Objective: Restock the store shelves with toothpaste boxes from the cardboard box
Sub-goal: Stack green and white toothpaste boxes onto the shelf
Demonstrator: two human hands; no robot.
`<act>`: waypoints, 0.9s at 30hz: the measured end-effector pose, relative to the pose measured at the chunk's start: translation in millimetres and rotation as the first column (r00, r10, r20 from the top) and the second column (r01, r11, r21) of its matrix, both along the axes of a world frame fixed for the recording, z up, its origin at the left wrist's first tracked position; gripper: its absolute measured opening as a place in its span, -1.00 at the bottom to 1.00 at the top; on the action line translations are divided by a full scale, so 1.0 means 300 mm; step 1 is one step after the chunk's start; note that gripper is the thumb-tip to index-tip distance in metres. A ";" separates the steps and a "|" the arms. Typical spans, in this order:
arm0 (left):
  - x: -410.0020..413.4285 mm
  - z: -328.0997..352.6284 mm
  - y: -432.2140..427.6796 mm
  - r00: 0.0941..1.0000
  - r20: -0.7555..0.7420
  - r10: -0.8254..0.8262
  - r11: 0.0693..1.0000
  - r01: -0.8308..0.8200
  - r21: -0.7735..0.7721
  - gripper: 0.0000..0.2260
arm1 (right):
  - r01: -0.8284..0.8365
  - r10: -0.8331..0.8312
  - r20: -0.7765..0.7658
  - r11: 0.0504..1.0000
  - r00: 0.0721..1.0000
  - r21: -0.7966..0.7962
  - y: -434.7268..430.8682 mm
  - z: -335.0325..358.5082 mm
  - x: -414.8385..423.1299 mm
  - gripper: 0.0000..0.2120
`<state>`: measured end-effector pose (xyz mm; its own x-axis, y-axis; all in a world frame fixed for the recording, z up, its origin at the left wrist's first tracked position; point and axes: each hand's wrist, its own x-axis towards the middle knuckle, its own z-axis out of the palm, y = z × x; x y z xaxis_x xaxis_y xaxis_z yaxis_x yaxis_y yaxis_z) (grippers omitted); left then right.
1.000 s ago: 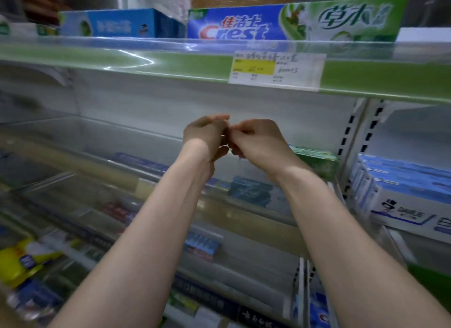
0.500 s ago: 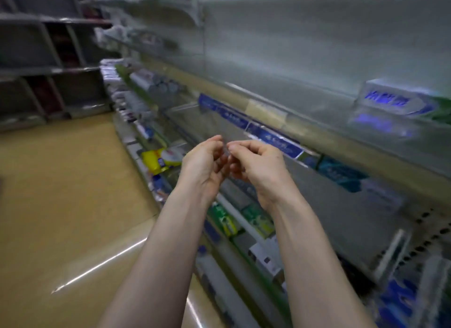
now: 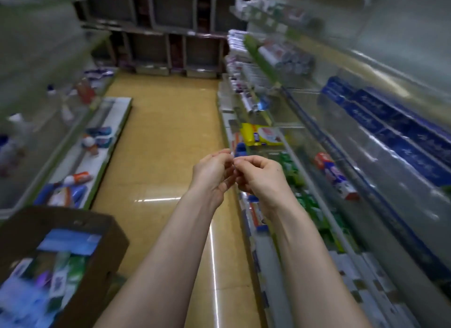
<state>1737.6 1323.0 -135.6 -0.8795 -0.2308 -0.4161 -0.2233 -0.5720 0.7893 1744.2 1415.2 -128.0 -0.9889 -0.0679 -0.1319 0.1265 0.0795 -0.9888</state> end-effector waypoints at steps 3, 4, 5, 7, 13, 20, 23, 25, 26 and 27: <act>0.072 -0.049 -0.212 0.994 0.037 0.103 0.995 -0.102 -0.015 -0.84 | -0.122 0.122 0.065 0.993 0.990 -0.004 -0.214 -0.041 0.037 -0.88; 0.104 -0.073 -0.293 0.988 0.055 0.142 0.990 -0.141 -0.020 -0.85 | -0.168 0.167 0.098 0.986 0.981 -0.002 -0.292 -0.060 0.060 -0.86; 0.134 -0.096 -0.365 0.982 0.073 0.173 0.985 -0.172 -0.019 -0.85 | -0.207 0.205 0.127 0.978 0.970 0.002 -0.360 -0.080 0.083 -0.86; 0.198 -0.148 -0.501 0.966 0.114 0.234 0.972 -0.234 -0.015 -0.86 | -0.277 0.271 0.172 0.961 0.947 0.013 -0.488 -0.115 0.133 -0.87; 0.394 -0.277 -0.788 0.913 0.242 0.328 0.940 -0.341 0.012 -0.86 | -0.394 0.375 0.236 0.918 0.896 0.036 -0.785 -0.177 0.276 -0.87; 0.622 -0.406 -1.105 0.840 0.341 0.422 0.872 -0.479 0.099 -0.79 | -0.482 0.444 0.295 0.874 0.846 0.067 -1.102 -0.272 0.439 -0.84; 0.701 -0.464 -1.214 0.788 0.391 0.475 0.816 -0.561 0.142 -0.79 | -0.504 0.453 0.333 0.860 0.827 0.079 -1.195 -0.335 0.473 -0.84; 0.753 -0.513 -1.270 0.752 0.438 0.493 0.777 -0.607 0.168 -0.81 | -0.528 0.465 0.365 0.845 0.807 0.090 -1.255 -0.382 0.490 -0.83; 0.770 -0.534 -1.287 0.737 0.458 0.497 0.758 -0.625 0.184 -0.81 | -0.536 0.466 0.379 0.839 0.799 0.098 -1.274 -0.405 0.495 -0.84; 0.785 -0.553 -1.301 0.723 0.479 0.498 0.738 -0.643 0.205 -0.82 | -0.547 0.468 0.399 0.830 0.789 0.108 -1.295 -0.431 0.499 -0.84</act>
